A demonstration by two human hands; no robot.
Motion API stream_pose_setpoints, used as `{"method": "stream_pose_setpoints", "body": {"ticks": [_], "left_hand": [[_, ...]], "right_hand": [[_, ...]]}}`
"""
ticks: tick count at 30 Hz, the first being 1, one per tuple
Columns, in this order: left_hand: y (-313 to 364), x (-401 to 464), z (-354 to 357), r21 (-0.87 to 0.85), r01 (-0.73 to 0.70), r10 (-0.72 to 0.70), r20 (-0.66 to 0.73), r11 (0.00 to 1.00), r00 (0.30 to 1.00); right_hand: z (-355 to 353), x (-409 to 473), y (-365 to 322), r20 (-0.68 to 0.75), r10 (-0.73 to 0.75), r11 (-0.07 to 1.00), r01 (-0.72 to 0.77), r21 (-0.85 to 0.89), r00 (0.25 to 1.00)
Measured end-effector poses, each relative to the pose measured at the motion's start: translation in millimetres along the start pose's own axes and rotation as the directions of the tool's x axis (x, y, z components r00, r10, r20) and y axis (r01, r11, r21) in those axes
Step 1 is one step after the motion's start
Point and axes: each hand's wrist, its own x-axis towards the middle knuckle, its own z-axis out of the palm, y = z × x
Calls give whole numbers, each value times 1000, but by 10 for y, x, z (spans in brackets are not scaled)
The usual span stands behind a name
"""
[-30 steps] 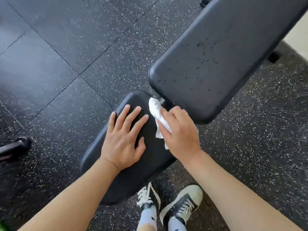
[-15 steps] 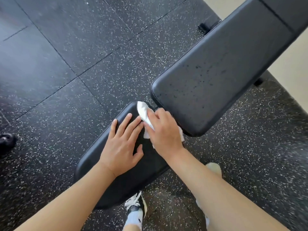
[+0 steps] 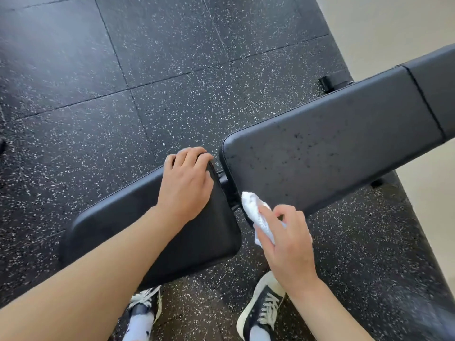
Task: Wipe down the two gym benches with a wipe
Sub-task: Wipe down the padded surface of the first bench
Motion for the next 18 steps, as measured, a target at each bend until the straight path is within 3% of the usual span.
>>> {"method": "stream_pose_setpoints", "body": {"ticks": [3,6,10,13,15,18], "left_hand": [[51,108,161,12,150,-149,-65,989,987],[29,102,255,40,153,-149,-88,987,985],[26,113,283,79,160,-152,-97,984,984],[28,127,294,79,170,-163,-89,982,983],[29,131,289,81,176,-169,-86,981,982],[36,131,278,86,167,-159,-88,982,983]], "right_hand": [[186,154,91,5,-123,992,123,-23,992],[355,548,35,-67,-201,977,196,-84,977],[501,1415,-256,-154,-153,988,149,-38,976],[575,2003,-444,-175,-30,999,27,-22,984],[586,2124,-494,-158,7,1000,-11,-21,987],[534,1824,-402,-178,-52,998,57,21,983]]}}
